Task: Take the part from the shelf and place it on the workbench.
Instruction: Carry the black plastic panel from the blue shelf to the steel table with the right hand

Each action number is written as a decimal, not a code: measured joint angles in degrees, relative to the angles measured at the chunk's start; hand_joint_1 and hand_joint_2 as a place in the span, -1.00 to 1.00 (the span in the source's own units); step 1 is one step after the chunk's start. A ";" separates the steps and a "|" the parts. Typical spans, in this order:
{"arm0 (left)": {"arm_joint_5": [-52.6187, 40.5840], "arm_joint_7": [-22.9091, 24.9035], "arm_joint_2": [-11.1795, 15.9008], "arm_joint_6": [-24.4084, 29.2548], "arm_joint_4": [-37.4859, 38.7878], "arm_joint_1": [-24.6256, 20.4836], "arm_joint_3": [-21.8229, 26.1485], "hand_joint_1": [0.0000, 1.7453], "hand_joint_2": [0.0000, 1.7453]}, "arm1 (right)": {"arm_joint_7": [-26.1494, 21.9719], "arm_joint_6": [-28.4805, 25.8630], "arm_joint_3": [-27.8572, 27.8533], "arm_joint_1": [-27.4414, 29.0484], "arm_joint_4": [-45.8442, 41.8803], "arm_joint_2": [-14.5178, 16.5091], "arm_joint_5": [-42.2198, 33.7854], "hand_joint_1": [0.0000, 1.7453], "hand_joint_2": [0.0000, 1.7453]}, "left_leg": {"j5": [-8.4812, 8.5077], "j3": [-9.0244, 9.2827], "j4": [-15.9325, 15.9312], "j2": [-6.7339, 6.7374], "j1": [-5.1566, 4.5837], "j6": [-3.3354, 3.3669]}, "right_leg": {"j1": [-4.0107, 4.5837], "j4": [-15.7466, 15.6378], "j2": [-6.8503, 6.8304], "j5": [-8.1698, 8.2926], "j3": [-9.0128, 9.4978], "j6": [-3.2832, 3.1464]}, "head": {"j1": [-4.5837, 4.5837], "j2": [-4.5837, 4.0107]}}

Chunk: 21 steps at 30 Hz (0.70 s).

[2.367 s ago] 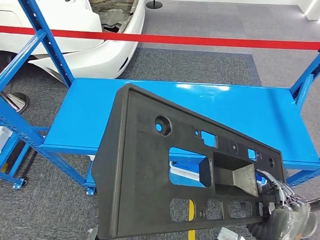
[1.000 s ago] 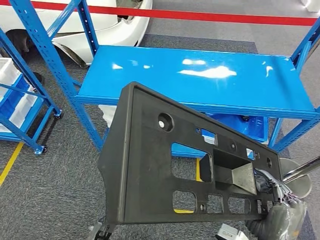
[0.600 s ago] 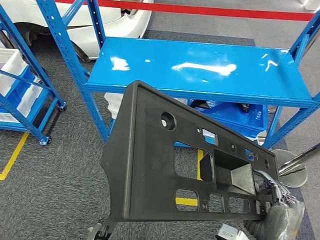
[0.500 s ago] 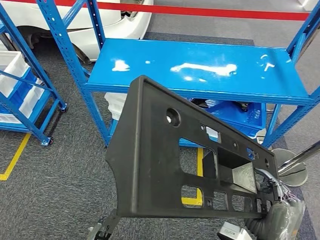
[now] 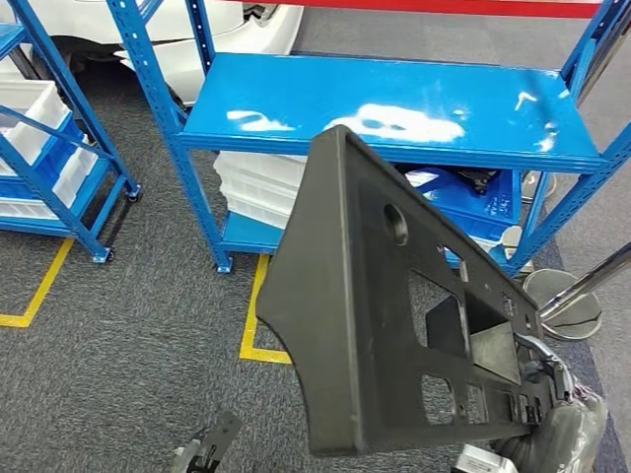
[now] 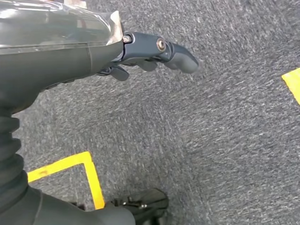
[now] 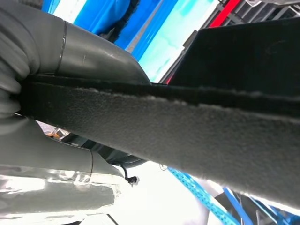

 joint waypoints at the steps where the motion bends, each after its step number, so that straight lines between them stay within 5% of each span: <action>1: 0.00 -0.01 0.00 0.01 0.00 0.02 0.00 -1.00 1.00 | -0.09 -0.02 -0.12 0.07 -0.07 0.08 -0.09 1.00 1.00 | -0.24 0.17 -0.99 -0.02 -0.07 0.35 | 0.00 0.11 0.00 0.57 -0.35 0.32 | 0.03 0.00; 3: -0.01 0.00 -0.01 0.00 0.02 0.16 0.01 -1.00 1.00 | -0.30 -0.03 -0.36 0.29 -0.10 0.15 -0.21 1.00 1.00 | 0.57 -0.82 -1.04 0.14 0.04 1.21 | -0.10 0.45 0.13 0.31 -1.03 1.02 | 0.00 0.00; 5: -0.02 0.01 -0.02 -0.02 0.04 0.22 0.01 -1.00 1.00 | -0.43 -0.03 -0.60 0.48 -0.13 0.16 -0.30 1.00 1.00 | 1.97 -2.28 -1.05 0.34 0.20 2.14 | -0.30 3.75 0.31 -4.12 -2.05 1.74 | 0.06 0.00; 7: -0.01 0.00 -0.01 -0.04 0.04 0.20 0.02 -1.00 1.00 | -0.45 -0.03 -0.77 0.53 -0.13 0.16 -0.37 1.00 1.00 | 3.37 -4.04 -1.01 0.40 0.09 2.56 | -0.48 10.65 0.36 -9.80 -3.22 2.28 | 0.13 0.00; 8: -0.01 -0.05 0.01 -0.05 0.04 0.20 0.02 -1.00 1.00 | -0.46 -0.03 -0.82 0.55 -0.13 0.16 -0.38 1.00 1.00 | 4.00 -4.92 -0.99 0.43 0.02 2.62 | -0.54 13.90 0.36 -10.92 -3.46 2.40 | 0.14 0.00; 10: -0.05 -0.17 0.03 -0.07 0.04 0.21 0.01 -1.00 1.00 | -0.61 -0.03 -0.89 0.58 -0.13 0.18 -0.33 1.00 1.00 | 5.15 -6.54 -0.95 0.52 -0.16 2.63 | -0.57 16.17 0.37 -8.66 -2.14 2.33 | 0.13 0.00; 12: -0.09 -0.24 0.01 -0.05 0.04 0.20 0.00 -1.00 1.00 | -0.79 -0.03 -1.03 0.57 -0.17 0.24 -0.25 1.00 1.00 | 6.17 -7.73 -0.95 0.65 -0.35 2.58 | -0.38 11.00 0.12 -4.87 2.53 1.66 | 0.11 0.00; 13: -0.11 -0.24 -0.01 -0.03 0.04 0.22 -0.01 -1.00 1.00 | -0.83 -0.03 -1.11 0.54 -0.27 0.29 -0.23 1.00 1.00 | 6.56 -8.06 -0.89 0.73 -0.51 2.49 | -0.09 6.08 -0.47 -4.36 5.95 1.09 | 0.12 0.00; 15: -0.21 -0.24 -0.07 0.00 0.04 0.25 -0.03 -1.00 1.00 | -0.85 -0.04 -1.22 0.33 -0.52 0.39 -0.27 1.00 1.00 | 7.25 -8.38 -0.80 1.06 -0.63 2.08 | 0.45 -2.22 -1.56 -5.66 11.23 0.20 | 0.09 0.00; 16: -0.34 -0.23 -0.09 0.01 0.04 0.27 -0.04 -1.00 1.00 | -0.85 -0.05 -1.23 0.25 -0.65 0.45 -0.36 1.00 1.00 | 7.58 -8.50 -0.77 1.39 -0.64 1.78 | 0.64 -4.52 -1.75 -6.27 12.42 -0.05 | 0.09 0.00; 19: -0.69 -0.18 -0.13 0.03 0.04 0.31 -0.04 -1.00 1.00 | -0.96 -0.07 -1.26 0.40 -0.81 0.71 -0.74 1.00 1.00 | 6.74 -9.40 0.25 1.78 -0.56 0.78 | 0.31 -5.77 -0.79 -5.44 11.86 -0.92 | 0.02 0.00; 21: -0.74 -0.14 -0.11 0.05 0.04 0.33 -0.04 -1.00 1.00 | -1.04 -0.07 -1.30 0.52 -0.81 0.91 -0.86 1.00 1.00 | 2.64 -11.36 5.23 0.98 -0.32 0.19 | 0.07 -5.77 -0.09 -4.53 10.86 -1.52 | -0.09 0.00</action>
